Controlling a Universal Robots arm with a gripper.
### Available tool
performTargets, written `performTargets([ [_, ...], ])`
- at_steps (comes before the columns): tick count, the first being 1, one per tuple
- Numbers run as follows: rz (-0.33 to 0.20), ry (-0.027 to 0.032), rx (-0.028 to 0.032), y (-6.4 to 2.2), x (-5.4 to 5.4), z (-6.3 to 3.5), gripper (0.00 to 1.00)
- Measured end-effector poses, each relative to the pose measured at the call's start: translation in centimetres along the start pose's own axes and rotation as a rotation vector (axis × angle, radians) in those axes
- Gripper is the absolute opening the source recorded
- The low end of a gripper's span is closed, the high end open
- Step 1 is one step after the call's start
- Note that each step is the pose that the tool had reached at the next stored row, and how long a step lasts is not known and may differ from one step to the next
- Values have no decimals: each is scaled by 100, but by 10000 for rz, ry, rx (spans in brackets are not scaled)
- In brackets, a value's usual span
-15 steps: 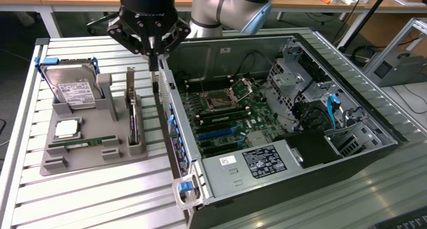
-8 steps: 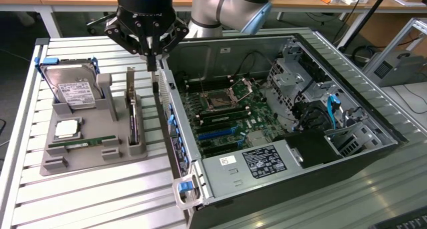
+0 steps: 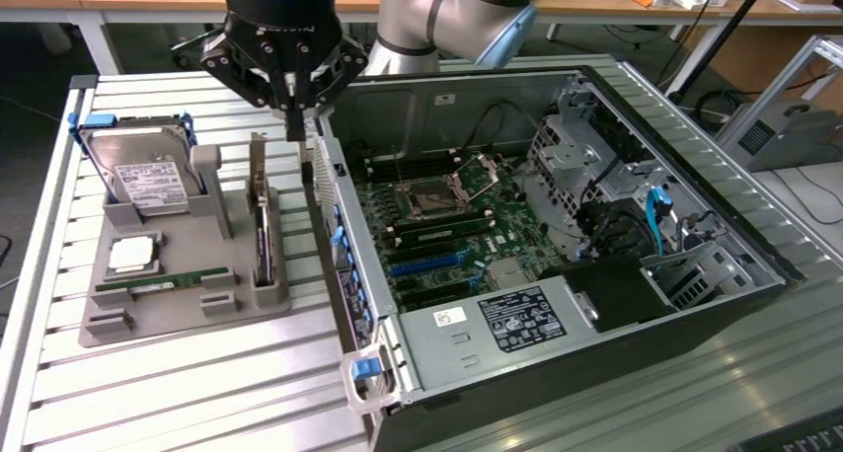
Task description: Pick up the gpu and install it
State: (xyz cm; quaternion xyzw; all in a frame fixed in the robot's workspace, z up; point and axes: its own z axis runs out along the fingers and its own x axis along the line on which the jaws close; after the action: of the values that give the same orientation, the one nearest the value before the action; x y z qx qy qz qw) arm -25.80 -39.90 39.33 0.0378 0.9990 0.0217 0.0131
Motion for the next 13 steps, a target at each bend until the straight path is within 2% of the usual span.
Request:
performTargets([
  [13, 1, 0, 0, -6, 76, -2, 11],
])
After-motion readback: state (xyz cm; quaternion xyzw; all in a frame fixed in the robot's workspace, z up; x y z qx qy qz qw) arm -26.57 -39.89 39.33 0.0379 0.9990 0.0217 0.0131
